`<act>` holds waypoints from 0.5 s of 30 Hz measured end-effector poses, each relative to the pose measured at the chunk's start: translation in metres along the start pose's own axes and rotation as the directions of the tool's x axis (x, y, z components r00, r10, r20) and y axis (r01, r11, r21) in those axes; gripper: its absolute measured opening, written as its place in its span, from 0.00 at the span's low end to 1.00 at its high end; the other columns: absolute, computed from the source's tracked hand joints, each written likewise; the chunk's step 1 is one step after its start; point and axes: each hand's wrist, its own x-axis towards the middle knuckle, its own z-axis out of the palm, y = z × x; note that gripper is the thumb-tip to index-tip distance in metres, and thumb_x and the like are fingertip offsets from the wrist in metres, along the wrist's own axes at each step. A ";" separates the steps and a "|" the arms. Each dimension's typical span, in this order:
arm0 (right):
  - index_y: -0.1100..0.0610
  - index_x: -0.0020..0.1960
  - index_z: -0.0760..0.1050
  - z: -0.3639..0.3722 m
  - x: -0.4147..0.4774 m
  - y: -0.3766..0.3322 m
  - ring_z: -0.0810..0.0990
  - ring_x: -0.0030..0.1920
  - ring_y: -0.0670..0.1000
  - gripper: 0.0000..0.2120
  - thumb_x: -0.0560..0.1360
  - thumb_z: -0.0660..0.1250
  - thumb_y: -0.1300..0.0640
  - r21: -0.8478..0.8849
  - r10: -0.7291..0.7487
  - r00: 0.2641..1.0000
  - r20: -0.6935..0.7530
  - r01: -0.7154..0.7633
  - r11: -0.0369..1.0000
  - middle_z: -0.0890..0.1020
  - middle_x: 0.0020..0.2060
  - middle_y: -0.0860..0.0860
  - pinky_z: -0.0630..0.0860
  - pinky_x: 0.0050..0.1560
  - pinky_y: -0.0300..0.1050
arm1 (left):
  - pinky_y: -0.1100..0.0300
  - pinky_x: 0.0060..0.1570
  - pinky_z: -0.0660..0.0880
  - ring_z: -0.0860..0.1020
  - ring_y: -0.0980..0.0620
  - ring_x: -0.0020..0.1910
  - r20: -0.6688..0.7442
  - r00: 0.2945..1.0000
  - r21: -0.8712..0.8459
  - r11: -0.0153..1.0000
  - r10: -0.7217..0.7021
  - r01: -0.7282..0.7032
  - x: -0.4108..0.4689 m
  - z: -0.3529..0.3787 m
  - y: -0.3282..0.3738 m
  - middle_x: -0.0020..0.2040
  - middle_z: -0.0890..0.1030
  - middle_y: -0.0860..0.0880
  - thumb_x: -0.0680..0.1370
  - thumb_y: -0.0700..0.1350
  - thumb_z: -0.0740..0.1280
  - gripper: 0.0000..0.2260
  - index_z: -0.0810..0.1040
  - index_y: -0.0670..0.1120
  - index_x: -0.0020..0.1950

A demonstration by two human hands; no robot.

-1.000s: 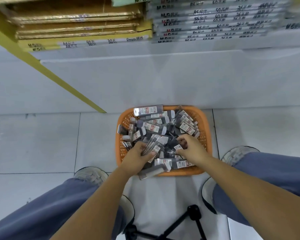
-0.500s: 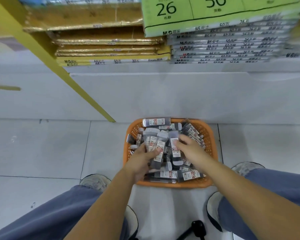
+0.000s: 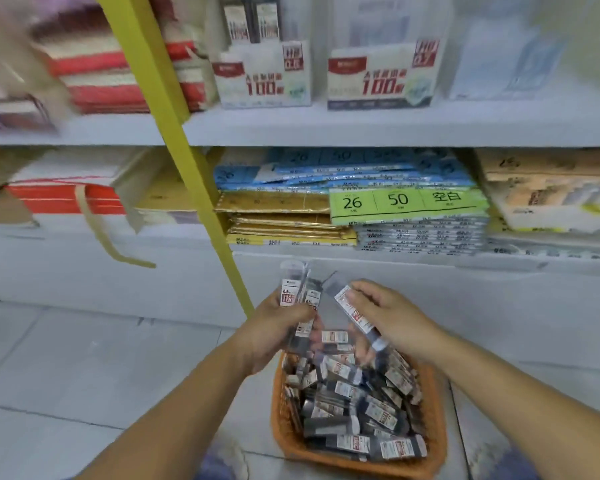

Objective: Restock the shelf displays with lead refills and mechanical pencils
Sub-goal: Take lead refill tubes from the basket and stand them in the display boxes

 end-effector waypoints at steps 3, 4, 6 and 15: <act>0.33 0.56 0.73 -0.009 -0.012 -0.047 0.79 0.28 0.54 0.10 0.82 0.57 0.46 -0.096 -0.034 0.998 0.061 0.040 0.995 0.81 0.31 0.53 0.76 0.31 0.44 | 0.54 0.39 0.80 0.78 0.51 0.31 -0.063 0.989 0.043 0.991 0.132 -0.129 -0.019 0.002 0.046 0.38 0.82 0.46 0.70 0.45 0.72 0.14 0.75 0.45 0.53; 0.31 0.56 0.73 -0.012 -0.015 -0.063 0.80 0.30 0.54 0.11 0.82 0.57 0.47 -0.119 -0.044 0.995 0.094 0.055 0.991 0.81 0.32 0.55 0.77 0.34 0.45 | 0.56 0.37 0.79 0.77 0.51 0.31 -0.086 0.980 0.042 0.984 0.177 -0.174 -0.024 0.003 0.061 0.39 0.82 0.46 0.70 0.45 0.74 0.15 0.76 0.44 0.54; 0.29 0.56 0.74 -0.019 -0.021 -0.094 0.82 0.35 0.52 0.14 0.79 0.59 0.49 -0.159 -0.096 0.984 0.153 0.120 0.980 0.82 0.36 0.49 0.79 0.37 0.44 | 0.58 0.33 0.77 0.77 0.51 0.31 -0.128 0.959 0.038 0.968 0.252 -0.249 -0.034 0.006 0.087 0.41 0.83 0.46 0.71 0.43 0.77 0.17 0.76 0.45 0.56; 0.57 0.57 0.78 -0.047 -0.023 -0.159 0.84 0.40 0.57 0.17 0.69 0.71 0.56 0.357 -0.351 0.906 -0.237 0.417 0.836 0.85 0.47 0.60 0.80 0.35 0.41 | 0.56 0.36 0.78 0.79 0.51 0.32 -0.276 0.849 -0.080 0.869 0.451 -0.488 -0.043 0.014 0.154 0.42 0.85 0.44 0.73 0.39 0.77 0.15 0.79 0.46 0.58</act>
